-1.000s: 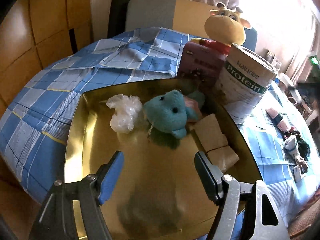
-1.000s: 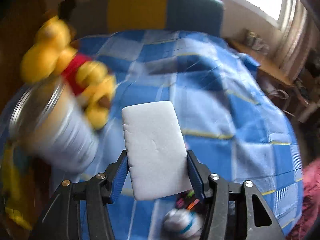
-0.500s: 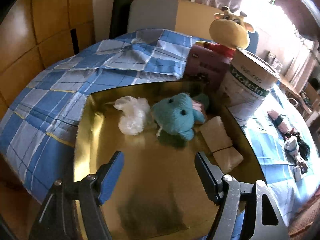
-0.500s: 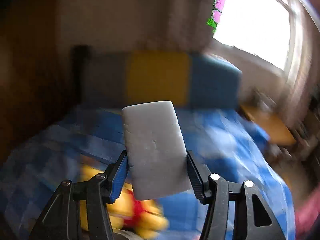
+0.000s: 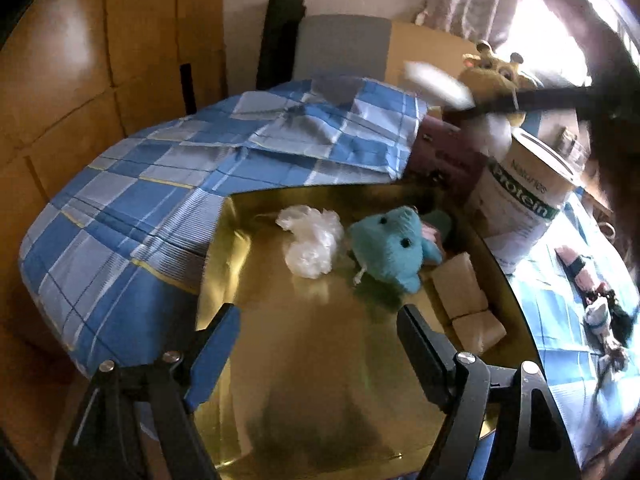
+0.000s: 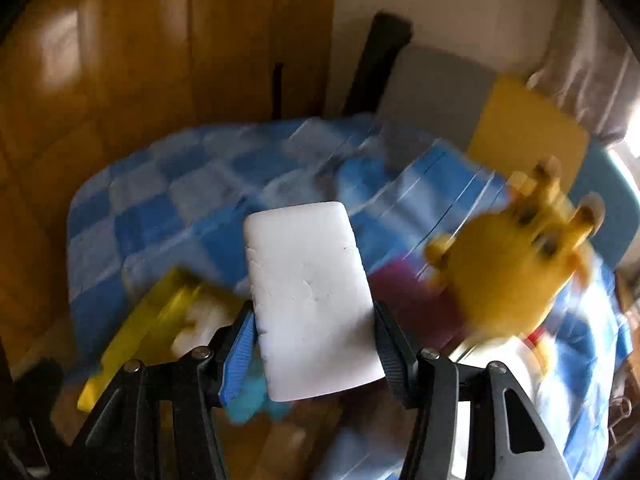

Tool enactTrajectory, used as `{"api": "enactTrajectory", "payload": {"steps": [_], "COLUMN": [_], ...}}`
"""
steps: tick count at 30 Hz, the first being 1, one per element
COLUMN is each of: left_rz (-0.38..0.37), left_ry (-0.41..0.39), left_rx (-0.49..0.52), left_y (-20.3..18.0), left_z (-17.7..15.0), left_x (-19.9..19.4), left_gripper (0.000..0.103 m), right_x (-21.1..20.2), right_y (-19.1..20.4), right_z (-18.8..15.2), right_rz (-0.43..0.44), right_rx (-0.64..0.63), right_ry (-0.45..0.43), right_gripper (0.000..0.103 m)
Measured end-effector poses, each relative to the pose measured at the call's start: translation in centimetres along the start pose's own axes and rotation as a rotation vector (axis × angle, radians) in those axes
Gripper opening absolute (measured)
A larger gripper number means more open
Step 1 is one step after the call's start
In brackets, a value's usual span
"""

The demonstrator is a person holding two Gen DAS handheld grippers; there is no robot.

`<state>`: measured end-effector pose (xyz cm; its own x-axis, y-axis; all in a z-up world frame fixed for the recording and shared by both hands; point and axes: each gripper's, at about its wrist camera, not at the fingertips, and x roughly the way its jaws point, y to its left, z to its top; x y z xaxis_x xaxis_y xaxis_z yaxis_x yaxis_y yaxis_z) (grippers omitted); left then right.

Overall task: Organize soft objects
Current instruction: 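Carry the white sponge to the gold tray and release it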

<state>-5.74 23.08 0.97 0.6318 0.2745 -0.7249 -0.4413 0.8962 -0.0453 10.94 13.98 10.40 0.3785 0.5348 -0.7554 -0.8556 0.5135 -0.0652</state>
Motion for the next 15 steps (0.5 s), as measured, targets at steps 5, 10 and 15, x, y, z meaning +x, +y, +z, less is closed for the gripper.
{"api": "enactTrajectory", "payload": {"steps": [5, 10, 15], "left_rz": [0.017, 0.020, 0.011], "left_ry": [-0.016, -0.021, -0.010], "left_rx": [-0.016, -0.019, -0.024], "left_y": [0.6, 0.7, 0.6], "left_z": [-0.1, -0.5, -0.9], "left_x": [-0.6, -0.9, -1.0], "left_gripper": [0.084, 0.084, 0.085], "right_x": [2.5, 3.6, 4.0], "right_y": [2.1, 3.5, 5.0], "right_z": [-5.0, -9.0, -11.4], "right_rz": [0.074, 0.113, 0.102], "right_rx": [0.036, 0.066, 0.053], "right_ry": [0.094, 0.151, 0.183], "right_gripper": [0.057, 0.057, 0.057]}}
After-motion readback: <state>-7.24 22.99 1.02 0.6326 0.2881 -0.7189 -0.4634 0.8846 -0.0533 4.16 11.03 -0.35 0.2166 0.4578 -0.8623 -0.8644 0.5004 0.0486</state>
